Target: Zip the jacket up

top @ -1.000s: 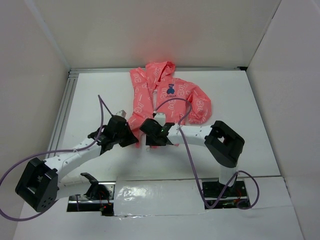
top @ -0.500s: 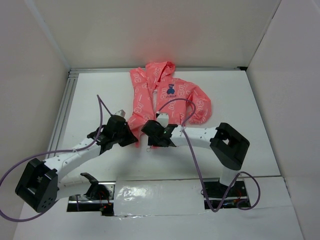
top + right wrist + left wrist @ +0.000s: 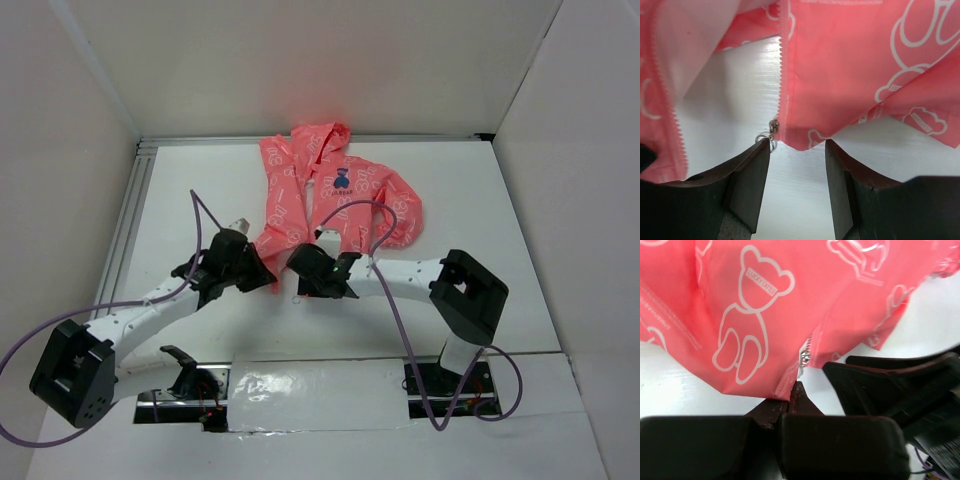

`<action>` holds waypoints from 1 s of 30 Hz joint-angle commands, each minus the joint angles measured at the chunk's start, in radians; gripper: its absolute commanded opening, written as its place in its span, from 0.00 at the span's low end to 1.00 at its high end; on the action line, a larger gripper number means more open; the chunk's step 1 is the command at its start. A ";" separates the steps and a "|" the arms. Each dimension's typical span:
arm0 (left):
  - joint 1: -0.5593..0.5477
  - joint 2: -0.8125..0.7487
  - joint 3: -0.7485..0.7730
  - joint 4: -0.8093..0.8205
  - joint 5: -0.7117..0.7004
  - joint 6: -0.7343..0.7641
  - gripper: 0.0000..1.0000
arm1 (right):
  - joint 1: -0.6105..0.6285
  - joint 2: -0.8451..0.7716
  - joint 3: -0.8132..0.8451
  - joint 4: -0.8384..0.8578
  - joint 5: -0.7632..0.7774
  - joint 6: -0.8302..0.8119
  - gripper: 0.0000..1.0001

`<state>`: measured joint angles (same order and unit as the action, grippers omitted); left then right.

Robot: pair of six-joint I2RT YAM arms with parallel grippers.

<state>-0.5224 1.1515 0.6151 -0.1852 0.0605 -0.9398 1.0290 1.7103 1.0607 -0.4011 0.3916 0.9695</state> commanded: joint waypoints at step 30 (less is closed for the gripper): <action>0.110 -0.032 -0.058 0.178 0.188 0.036 0.00 | 0.022 -0.025 0.010 0.019 0.021 0.000 0.58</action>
<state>-0.4175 1.1248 0.5327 -0.0189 0.2546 -0.9161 1.0424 1.6779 1.0225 -0.3481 0.3431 0.9680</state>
